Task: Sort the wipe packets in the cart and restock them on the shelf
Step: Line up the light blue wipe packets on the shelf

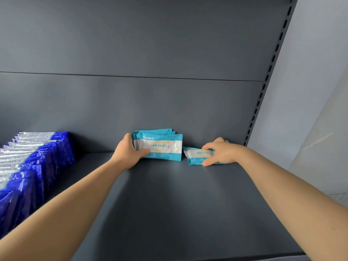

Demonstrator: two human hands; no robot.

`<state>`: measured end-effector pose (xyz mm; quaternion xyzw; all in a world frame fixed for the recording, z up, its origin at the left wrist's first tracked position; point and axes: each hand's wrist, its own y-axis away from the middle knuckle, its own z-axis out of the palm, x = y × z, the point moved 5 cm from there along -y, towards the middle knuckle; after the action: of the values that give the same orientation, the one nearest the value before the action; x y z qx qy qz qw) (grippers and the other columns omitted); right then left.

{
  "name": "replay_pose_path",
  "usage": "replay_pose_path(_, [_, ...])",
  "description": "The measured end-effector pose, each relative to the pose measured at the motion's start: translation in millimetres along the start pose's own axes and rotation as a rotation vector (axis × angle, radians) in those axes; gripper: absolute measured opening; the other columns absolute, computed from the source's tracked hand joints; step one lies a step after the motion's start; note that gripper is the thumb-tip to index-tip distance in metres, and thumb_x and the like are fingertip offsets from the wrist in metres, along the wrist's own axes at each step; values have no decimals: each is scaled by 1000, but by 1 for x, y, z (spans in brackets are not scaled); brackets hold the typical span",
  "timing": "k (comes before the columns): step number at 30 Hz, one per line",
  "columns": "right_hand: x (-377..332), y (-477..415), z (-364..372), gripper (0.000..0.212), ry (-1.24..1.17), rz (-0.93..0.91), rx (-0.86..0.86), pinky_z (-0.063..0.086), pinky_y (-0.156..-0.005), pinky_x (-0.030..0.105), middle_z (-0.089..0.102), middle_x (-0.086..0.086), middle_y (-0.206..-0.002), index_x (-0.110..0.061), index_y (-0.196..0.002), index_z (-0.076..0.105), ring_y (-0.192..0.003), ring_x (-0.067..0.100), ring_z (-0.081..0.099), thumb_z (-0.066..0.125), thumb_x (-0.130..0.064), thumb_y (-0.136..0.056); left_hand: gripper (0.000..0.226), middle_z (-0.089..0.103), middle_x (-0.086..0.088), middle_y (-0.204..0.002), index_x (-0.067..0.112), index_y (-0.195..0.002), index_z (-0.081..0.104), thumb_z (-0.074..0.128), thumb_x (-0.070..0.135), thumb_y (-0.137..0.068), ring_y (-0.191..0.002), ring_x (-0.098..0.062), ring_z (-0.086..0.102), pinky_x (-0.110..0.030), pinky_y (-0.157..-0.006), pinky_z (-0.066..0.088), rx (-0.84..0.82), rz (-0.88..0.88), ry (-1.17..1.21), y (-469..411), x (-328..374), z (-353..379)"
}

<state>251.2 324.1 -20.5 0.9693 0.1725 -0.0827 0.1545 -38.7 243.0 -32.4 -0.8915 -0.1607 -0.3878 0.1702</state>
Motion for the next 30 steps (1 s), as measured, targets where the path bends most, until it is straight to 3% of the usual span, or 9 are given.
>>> replay_pose_path(4, [-1,7,-3,59,-82,-16,9,44,-78,30,50,-8,-119,-30,-112,50,-100,14,52,82,-43,-64,43,54,3,-95,12,-103,46,77,28,-77,-83,-17,51,-28,-67,37,8,-1,4,2,-1,-1])
replay_pose_path(8, [-4,13,-3,58,-129,-47,103,40,-60,28,50,-6,-99,-24,-103,43,-76,11,48,85,-31,-62,42,54,1,-95,11,-102,46,76,28,-78,-83,-19,50,-29,-67,36,22,2,-11,1,-2,1])
replay_pose_path(12, [-10,21,-5,54,-162,-132,191,36,-57,27,47,-6,-96,-22,-95,37,-71,10,43,82,-23,-66,40,53,2,-92,11,-102,46,74,29,-80,-81,-18,50,-28,-63,36,21,19,-26,1,0,4])
replay_pose_path(15, [-28,21,-5,51,-127,-250,289,35,-61,27,46,-5,-98,-21,-92,38,-81,14,41,81,-19,-65,35,57,4,-91,12,-100,49,73,28,-80,-80,-16,54,-26,-60,40,-21,58,-34,0,3,8])
replay_pose_path(19, [-60,9,-1,40,-136,-366,395,36,-79,26,44,-6,-107,-23,-95,43,-104,16,39,75,-15,-72,26,67,4,-104,16,-103,56,70,24,-82,-94,-16,65,-33,-83,52,-140,88,60,-1,4,19])
replay_pose_path(22, [-80,-1,1,38,-141,-414,472,42,-87,29,41,-5,-112,-23,-99,49,-109,15,37,75,-15,-72,35,67,9,-103,23,-106,56,75,34,-79,-93,-11,64,-31,-83,52,-201,52,163,2,6,20])
replay_pose_path(24, [-90,-5,4,41,-113,-445,498,43,-88,30,37,-5,-113,-24,-102,49,-109,15,36,76,-18,-71,50,62,12,-101,22,-106,50,81,41,-71,-92,-11,60,-28,-77,47,-215,68,63,3,9,21])
replay_pose_path(28, [-79,-8,2,74,-110,-296,577,43,-91,34,38,0,-123,-23,-124,39,-111,20,42,80,-37,-64,60,52,2,-116,14,-116,37,75,43,-78,-105,-18,52,-29,-83,40,-257,51,-48,1,3,26])
replay_pose_path(30, [-62,-12,5,77,-264,-166,464,49,-85,35,45,1,-125,-17,-125,36,-108,19,51,81,-42,-67,52,51,-2,-118,13,-114,36,68,40,-84,-106,-21,51,-30,-82,40,-277,53,-97,0,3,30])
